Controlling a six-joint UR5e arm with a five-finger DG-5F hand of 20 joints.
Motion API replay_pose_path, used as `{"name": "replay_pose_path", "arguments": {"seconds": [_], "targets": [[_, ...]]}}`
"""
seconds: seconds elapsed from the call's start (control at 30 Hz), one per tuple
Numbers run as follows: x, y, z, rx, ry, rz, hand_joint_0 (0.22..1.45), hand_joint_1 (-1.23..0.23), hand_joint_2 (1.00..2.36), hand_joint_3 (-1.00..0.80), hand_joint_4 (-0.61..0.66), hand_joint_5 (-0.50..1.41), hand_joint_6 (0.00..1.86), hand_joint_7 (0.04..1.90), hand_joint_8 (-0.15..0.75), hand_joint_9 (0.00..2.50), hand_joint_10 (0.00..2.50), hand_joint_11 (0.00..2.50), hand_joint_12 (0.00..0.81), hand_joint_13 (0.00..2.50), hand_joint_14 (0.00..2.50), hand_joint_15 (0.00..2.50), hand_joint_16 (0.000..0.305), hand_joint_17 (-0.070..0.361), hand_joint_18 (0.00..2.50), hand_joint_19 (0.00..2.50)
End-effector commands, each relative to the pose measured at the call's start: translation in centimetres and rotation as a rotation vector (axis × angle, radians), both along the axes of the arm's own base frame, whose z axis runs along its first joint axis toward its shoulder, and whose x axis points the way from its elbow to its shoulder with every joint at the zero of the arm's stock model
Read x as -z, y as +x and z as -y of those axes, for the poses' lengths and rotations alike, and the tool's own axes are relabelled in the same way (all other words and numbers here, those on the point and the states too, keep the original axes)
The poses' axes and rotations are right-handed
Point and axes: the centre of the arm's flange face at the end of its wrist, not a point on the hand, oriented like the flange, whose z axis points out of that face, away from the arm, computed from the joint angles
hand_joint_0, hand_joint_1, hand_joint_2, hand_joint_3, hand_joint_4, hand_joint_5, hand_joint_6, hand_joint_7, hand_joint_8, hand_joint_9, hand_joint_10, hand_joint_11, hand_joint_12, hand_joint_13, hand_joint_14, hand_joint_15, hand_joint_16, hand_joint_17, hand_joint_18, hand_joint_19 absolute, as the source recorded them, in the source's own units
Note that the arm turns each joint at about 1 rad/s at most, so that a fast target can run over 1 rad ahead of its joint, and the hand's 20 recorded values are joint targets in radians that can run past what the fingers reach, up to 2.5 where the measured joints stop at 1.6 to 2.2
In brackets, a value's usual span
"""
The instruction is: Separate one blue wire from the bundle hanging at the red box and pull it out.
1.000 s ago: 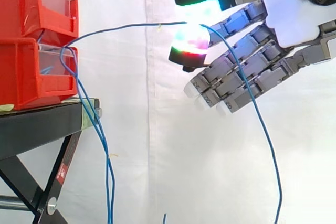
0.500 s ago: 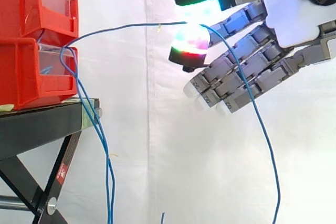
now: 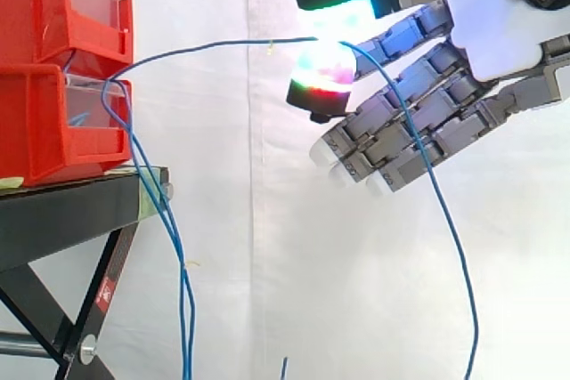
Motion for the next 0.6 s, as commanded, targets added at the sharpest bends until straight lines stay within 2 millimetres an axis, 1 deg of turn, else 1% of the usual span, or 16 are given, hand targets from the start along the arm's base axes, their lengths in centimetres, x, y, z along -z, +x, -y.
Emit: {"name": "replay_pose_path", "arguments": {"seconds": [0.0, 0.1, 0.13, 0.17, 0.23, 0.3, 0.43, 0.47, 0.57], "targets": [[-0.09, -0.01, 0.00, 0.000, 0.001, 0.002, 0.57, -0.76, 1.07, 0.02, 0.08, -0.13, 0.86, 1.14, 0.455, 0.52, 0.00, 0.20, 0.486, 0.26, 0.00, 0.16, 0.082, 0.185, 0.28, 0.03], [0.05, -0.02, 0.01, 0.000, 0.000, -0.001, 0.56, -0.75, 1.10, 0.01, 0.09, -0.13, 0.87, 1.11, 0.467, 0.56, 0.00, 0.21, 0.489, 0.26, 0.00, 0.16, 0.083, 0.186, 0.28, 0.03], [-0.01, 0.02, 0.00, 0.000, 0.000, 0.000, 0.56, -0.75, 1.11, 0.01, 0.09, -0.13, 0.87, 1.14, 0.471, 0.57, 0.00, 0.22, 0.489, 0.27, 0.00, 0.16, 0.083, 0.186, 0.28, 0.03], [0.05, -0.02, 0.01, 0.000, 0.000, -0.001, 0.56, -0.75, 1.10, 0.02, 0.08, -0.13, 0.88, 1.13, 0.478, 0.61, 0.01, 0.25, 0.489, 0.28, 0.00, 0.16, 0.083, 0.186, 0.29, 0.03], [-0.03, -0.04, 0.02, 0.000, 0.000, 0.000, 0.54, -0.73, 1.15, 0.01, 0.08, -0.13, 0.89, 1.05, 0.484, 0.63, 0.01, 0.26, 0.490, 0.29, 0.00, 0.17, 0.083, 0.187, 0.30, 0.02], [-0.01, 0.02, 0.00, 0.000, 0.000, 0.000, 0.52, -0.70, 1.27, -0.02, 0.07, -0.13, 0.89, 1.04, 0.493, 0.64, 0.01, 0.26, 0.493, 0.30, 0.00, 0.17, 0.084, 0.189, 0.30, 0.02], [-0.01, 0.02, 0.00, 0.000, 0.000, 0.000, 0.50, -0.68, 1.33, -0.04, 0.07, -0.13, 0.90, 1.04, 0.496, 0.66, 0.01, 0.26, 0.491, 0.30, 0.00, 0.17, 0.085, 0.191, 0.30, 0.02], [-0.09, -0.01, 0.00, 0.000, 0.001, 0.002, 0.49, -0.66, 1.37, -0.05, 0.08, -0.13, 0.90, 1.05, 0.495, 0.66, 0.01, 0.25, 0.493, 0.31, 0.00, 0.17, 0.085, 0.192, 0.30, 0.02], [0.05, -0.02, 0.01, 0.000, 0.000, -0.001, 0.49, -0.66, 1.36, -0.05, 0.08, -0.13, 0.91, 1.04, 0.487, 0.65, 0.00, 0.25, 0.487, 0.32, 0.00, 0.17, 0.085, 0.191, 0.30, 0.02]]}}
